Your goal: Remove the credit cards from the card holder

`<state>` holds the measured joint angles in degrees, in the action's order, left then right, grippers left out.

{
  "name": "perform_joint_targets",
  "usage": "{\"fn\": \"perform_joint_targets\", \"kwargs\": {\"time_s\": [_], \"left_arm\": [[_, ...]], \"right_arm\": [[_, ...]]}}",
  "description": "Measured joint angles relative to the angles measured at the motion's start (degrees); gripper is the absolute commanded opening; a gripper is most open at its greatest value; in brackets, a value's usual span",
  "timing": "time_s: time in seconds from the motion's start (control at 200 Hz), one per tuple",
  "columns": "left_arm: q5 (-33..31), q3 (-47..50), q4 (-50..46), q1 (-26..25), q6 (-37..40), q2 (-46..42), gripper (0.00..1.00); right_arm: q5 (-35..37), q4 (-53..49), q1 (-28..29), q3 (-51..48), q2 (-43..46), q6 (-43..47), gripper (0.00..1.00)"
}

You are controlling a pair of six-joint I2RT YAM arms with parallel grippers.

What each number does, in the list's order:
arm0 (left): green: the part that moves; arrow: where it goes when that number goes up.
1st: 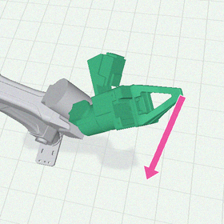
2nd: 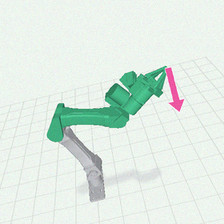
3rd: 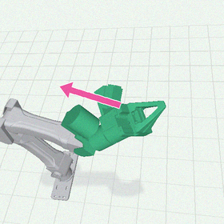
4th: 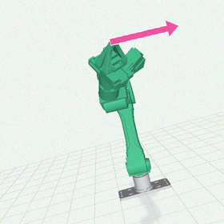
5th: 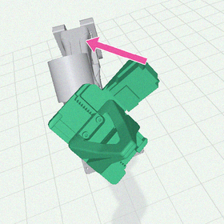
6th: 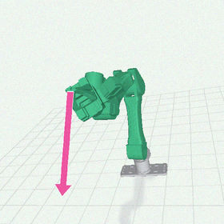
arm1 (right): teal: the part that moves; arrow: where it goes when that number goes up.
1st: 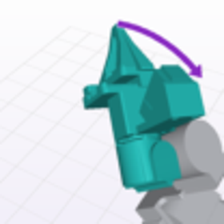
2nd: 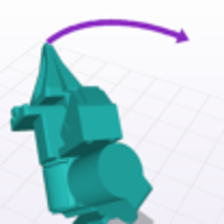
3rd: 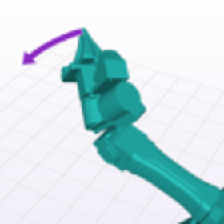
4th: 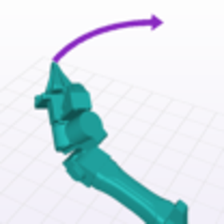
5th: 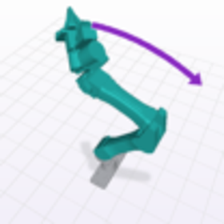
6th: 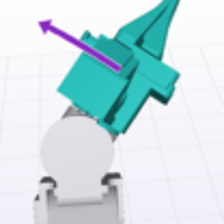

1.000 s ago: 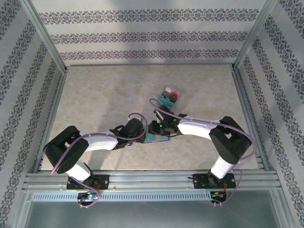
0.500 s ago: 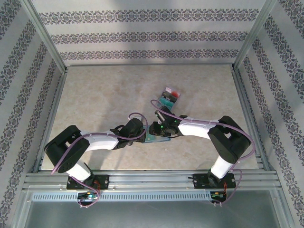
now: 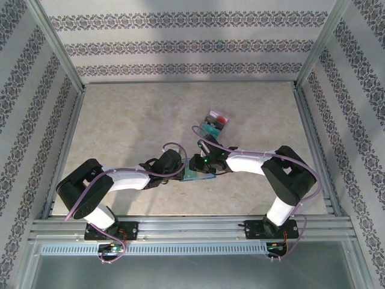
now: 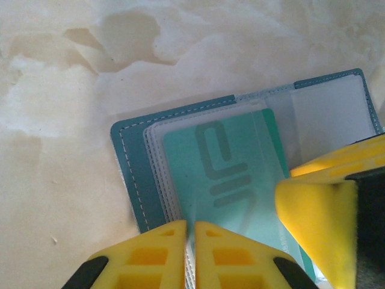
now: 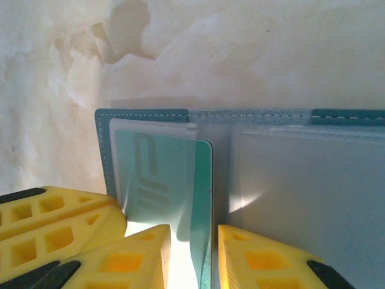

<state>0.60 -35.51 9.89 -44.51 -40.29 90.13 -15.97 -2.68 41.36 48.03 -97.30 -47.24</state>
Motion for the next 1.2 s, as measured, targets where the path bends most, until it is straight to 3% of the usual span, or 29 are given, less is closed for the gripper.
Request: {"fn": "perform_joint_targets", "kwargs": {"time_s": [0.764,1.199], "left_arm": [[-0.1,0.0,0.0,0.0,-0.3,0.0,0.09],[-0.2,0.0,0.0,0.0,-0.3,0.0,0.09]], "right_arm": [[-6.2,10.7,-2.3,-6.2,1.3,-2.8,0.26],[-6.9,11.3,-2.3,-6.9,3.9,-3.0,0.26]]}}
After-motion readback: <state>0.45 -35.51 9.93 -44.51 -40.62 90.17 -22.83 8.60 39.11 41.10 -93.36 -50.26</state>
